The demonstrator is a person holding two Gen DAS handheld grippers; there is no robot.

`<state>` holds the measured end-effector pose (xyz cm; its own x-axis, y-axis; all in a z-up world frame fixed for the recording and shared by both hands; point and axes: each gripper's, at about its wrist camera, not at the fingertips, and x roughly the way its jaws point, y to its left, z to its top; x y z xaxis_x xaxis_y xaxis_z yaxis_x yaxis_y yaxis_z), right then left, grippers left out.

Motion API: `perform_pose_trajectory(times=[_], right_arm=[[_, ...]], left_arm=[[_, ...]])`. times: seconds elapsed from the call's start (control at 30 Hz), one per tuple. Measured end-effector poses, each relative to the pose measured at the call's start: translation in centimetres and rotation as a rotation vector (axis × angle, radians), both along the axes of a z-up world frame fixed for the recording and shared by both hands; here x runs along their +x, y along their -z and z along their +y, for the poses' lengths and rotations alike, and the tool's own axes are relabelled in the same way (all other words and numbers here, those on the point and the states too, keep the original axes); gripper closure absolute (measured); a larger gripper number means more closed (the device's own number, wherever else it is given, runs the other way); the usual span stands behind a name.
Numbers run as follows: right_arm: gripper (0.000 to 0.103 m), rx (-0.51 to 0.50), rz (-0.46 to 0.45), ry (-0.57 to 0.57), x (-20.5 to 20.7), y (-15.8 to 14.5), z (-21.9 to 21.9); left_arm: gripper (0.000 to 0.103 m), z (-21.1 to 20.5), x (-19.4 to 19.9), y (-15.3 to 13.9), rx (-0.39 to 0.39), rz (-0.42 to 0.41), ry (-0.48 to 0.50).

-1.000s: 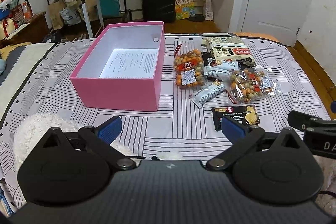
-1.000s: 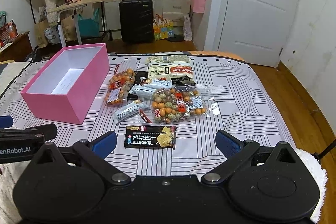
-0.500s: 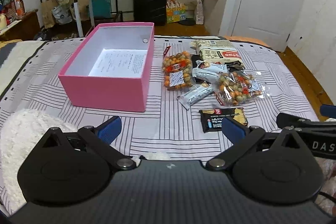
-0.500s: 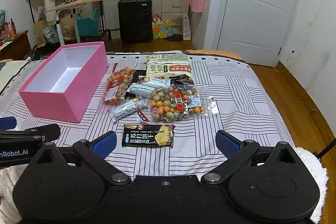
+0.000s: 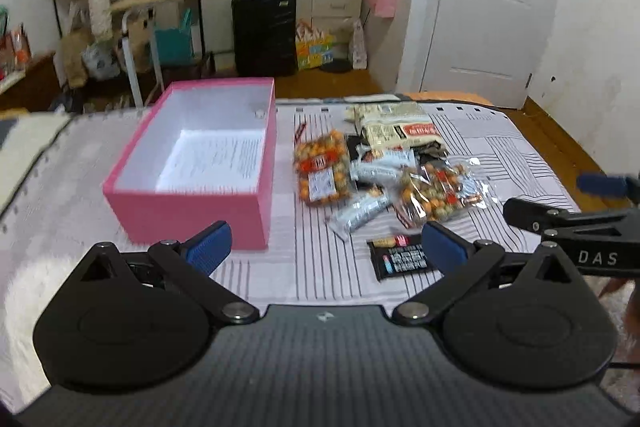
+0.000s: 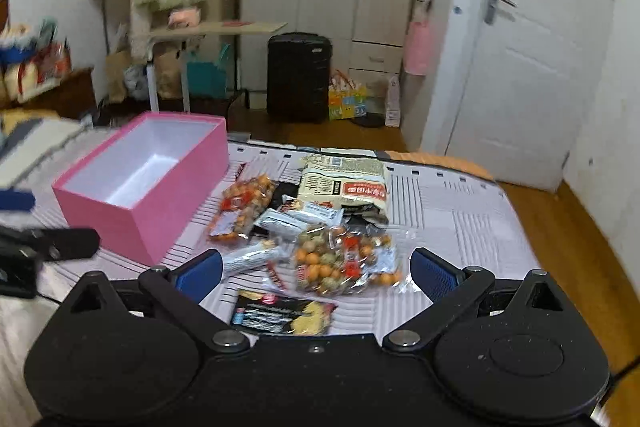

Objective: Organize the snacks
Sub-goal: 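Grasp the black NB cracker packet with the left gripper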

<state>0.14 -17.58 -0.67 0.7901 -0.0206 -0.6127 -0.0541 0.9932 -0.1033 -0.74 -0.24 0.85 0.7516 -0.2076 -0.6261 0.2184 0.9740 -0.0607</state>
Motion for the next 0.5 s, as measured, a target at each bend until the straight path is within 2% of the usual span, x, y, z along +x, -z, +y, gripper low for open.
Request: perform_pose_trajectory(times=[0.1, 0.17, 0.27, 0.37, 0.43, 0.5], right_arm=[[0.002, 0.021, 0.098, -0.062, 2.9, 0.9, -1.0], [0.003, 0.070, 0.217, -0.098, 5.2, 2.3, -1.5], [0.008, 0.102, 0.361, -0.139, 8.0, 5.0, -1.8], [0.009, 0.116, 0.459, -0.165, 9.8, 7.4, -1.5], [0.011, 0.158, 0.521, -0.161, 10.9, 9.1, -1.4], [0.015, 0.167, 0.566, -0.153, 12.0, 10.8, -1.3]], left_arm=[[0.001, -0.4, 2.1, -0.5, -0.030, 0.034, 0.024], [0.002, -0.9, 3.9, -0.3, -0.049, 0.077, 0.037], [0.003, -2.3, 6.6, 0.5, -0.022, 0.135, 0.088], [0.005, -3.5, 9.6, 2.4, -0.018, 0.207, 0.112], [0.015, -4.3, 11.3, 3.9, -0.023, 0.263, 0.123], [0.018, -5.1, 12.7, 5.7, -0.036, 0.312, 0.144]])
